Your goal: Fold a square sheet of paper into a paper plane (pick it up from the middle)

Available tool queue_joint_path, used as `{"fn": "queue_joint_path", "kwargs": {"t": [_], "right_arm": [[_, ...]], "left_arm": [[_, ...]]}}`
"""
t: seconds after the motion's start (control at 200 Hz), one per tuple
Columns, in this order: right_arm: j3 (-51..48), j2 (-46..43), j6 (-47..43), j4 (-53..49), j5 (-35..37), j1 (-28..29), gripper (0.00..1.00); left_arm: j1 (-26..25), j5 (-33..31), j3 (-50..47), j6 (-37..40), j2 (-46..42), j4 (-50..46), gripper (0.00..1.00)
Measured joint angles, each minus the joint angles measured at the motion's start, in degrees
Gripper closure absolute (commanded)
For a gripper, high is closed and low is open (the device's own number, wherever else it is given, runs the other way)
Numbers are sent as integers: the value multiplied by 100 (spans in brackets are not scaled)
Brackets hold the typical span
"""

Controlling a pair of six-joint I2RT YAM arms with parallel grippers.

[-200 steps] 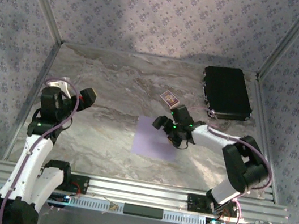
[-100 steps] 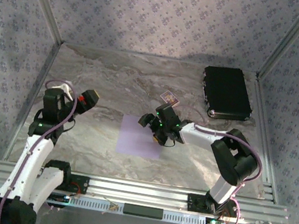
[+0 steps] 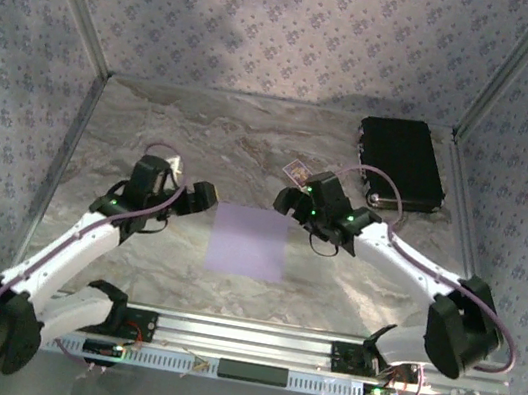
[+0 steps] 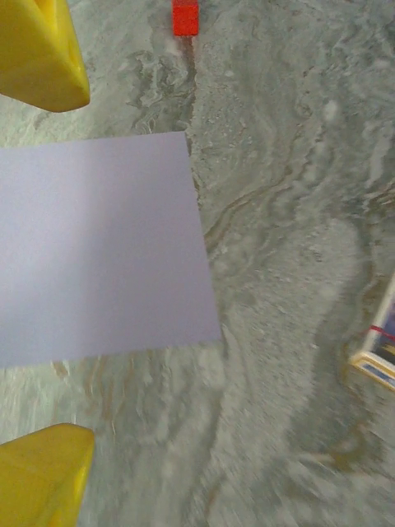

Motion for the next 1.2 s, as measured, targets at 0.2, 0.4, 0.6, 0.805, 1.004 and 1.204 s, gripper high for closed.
{"fn": "queue_joint_path", "kwargs": {"t": [0.2,0.4,0.6,0.805,1.004,1.204], "right_arm": [[-518,-741,-210,-136,186,-420,1],[-1344,-1167,-234,-96,-153,-957,1],[-1475,-1353,-389,-66,-579,-1191,1],[-1585,-1558,-422,-55,-745,-1390,1],[-1644,-1558,-424,-52,-787,-1596,1],[-1818,-1655,-417,0,-848,-1604,1]], "left_arm": [[-907,-369,1143,404,1357,-492,11],[-1596,-761,2251,463,2697,-1270,13],[-2004,-918,3005,264,3799,-2188,26],[-2245,-1062,3779,-210,4763,-2782,27],[-2293,-1191,3875,-603,5021,-3060,27],[-2293,-1189,4000,-741,5158,-3161,24]]}}
